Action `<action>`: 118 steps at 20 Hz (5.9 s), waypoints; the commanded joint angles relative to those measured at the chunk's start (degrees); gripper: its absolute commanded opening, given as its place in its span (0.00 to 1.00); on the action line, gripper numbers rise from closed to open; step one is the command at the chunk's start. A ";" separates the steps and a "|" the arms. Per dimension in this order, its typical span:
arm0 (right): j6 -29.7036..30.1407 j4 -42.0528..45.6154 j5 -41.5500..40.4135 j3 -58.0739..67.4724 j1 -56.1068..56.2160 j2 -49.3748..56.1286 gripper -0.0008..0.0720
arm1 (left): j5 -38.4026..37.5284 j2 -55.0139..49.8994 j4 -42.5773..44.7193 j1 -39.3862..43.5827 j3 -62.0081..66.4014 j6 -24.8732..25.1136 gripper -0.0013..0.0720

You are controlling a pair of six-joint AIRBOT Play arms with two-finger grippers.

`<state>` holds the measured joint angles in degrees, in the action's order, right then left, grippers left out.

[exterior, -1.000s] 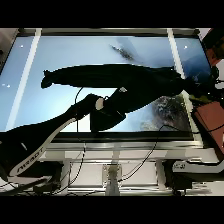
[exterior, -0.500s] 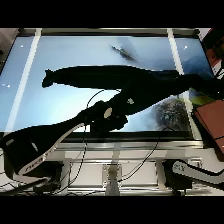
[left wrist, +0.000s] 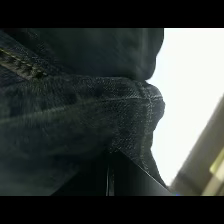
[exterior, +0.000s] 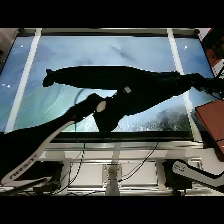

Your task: Fold the clothes and pants, and hang the long-sleeved shirts on hangers.

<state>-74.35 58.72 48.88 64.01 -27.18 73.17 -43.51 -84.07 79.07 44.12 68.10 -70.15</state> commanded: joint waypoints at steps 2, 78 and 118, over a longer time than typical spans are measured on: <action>-0.15 0.02 0.66 0.04 0.02 -0.63 0.06 | 0.09 10.58 0.20 -9.79 0.33 -3.37 0.05; -1.57 8.68 -7.69 -24.55 0.09 -18.47 0.06 | -10.88 -3.02 -20.59 -76.32 -9.01 35.01 0.88; 2.03 14.12 19.41 3.91 0.07 -18.47 0.06 | -60.37 15.47 3.61 -65.09 7.65 -6.34 0.06</action>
<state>-72.44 72.86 67.18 67.46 -27.11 54.65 -103.37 -61.39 76.97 -27.09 75.77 -73.89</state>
